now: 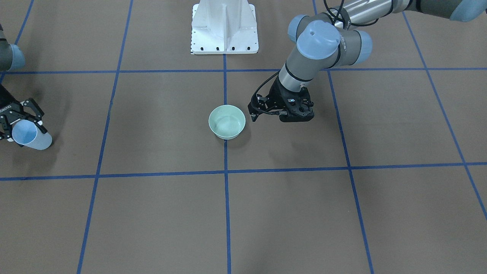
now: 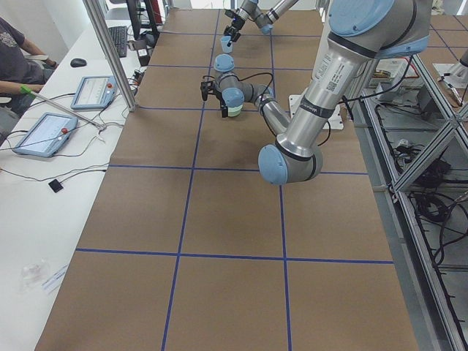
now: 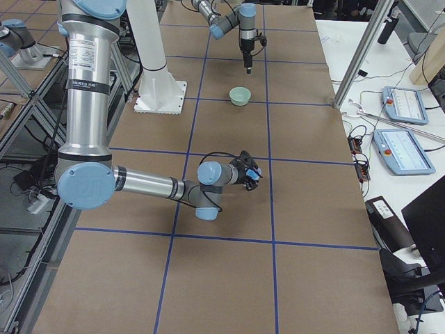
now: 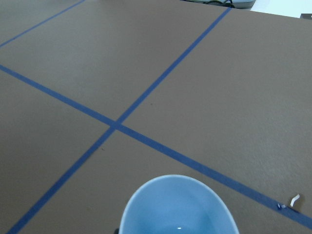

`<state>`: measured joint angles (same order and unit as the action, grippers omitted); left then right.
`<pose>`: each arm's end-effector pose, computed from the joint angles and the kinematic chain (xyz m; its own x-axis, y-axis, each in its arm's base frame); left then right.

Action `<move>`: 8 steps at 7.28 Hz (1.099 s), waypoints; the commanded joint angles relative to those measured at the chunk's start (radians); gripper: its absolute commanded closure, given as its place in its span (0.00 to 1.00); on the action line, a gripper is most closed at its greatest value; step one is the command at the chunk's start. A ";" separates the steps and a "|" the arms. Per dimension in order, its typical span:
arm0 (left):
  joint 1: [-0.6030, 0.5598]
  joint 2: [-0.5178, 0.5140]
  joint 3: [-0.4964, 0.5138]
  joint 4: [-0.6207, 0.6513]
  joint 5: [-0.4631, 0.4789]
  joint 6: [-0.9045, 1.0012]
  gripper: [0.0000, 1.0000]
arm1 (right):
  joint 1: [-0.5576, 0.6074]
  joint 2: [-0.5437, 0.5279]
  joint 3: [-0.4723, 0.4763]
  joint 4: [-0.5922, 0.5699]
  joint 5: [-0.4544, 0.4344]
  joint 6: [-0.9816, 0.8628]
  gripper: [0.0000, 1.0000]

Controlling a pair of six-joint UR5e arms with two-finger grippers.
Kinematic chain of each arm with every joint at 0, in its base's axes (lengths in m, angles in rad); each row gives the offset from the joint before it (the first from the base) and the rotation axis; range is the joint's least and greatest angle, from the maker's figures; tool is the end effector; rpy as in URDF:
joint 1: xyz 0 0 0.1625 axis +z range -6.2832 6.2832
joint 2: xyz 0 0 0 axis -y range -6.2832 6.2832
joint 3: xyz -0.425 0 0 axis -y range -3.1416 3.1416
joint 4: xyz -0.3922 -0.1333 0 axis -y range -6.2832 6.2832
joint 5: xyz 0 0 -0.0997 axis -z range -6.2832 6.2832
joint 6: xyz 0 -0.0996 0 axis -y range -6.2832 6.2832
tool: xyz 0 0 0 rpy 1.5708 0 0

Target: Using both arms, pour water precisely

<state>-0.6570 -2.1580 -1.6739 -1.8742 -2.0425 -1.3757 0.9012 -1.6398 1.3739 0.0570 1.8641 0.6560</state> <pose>0.4741 -0.4768 0.2314 0.4708 -0.1451 -0.8702 0.1542 0.9847 -0.0807 -0.2055 -0.4279 0.6118 0.5342 -0.5474 0.6442 -0.2488 0.6265 0.7386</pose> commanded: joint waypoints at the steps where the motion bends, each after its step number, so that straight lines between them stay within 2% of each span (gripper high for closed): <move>1: -0.033 0.026 -0.004 0.000 -0.013 0.009 0.00 | 0.002 0.088 0.152 -0.269 -0.022 0.001 0.83; 3: -0.079 0.062 -0.017 -0.006 -0.048 0.020 0.00 | -0.048 0.179 0.291 -0.573 -0.087 0.001 0.83; 5: -0.133 0.117 -0.018 -0.011 -0.080 0.134 0.00 | -0.254 0.298 0.417 -0.897 -0.316 -0.001 0.83; 6: -0.166 0.141 -0.017 -0.011 -0.108 0.174 0.00 | -0.313 0.340 0.527 -1.127 -0.350 0.001 0.83; 7: -0.206 0.170 -0.018 -0.011 -0.152 0.231 0.00 | -0.390 0.429 0.581 -1.354 -0.414 0.001 0.83; 8: -0.242 0.194 -0.018 -0.011 -0.189 0.272 0.00 | -0.478 0.556 0.573 -1.570 -0.518 0.001 0.83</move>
<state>-0.8545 -1.9956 -1.6915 -1.8850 -2.1865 -1.1594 0.5268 -1.2169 1.9190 -1.2403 1.4553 0.6563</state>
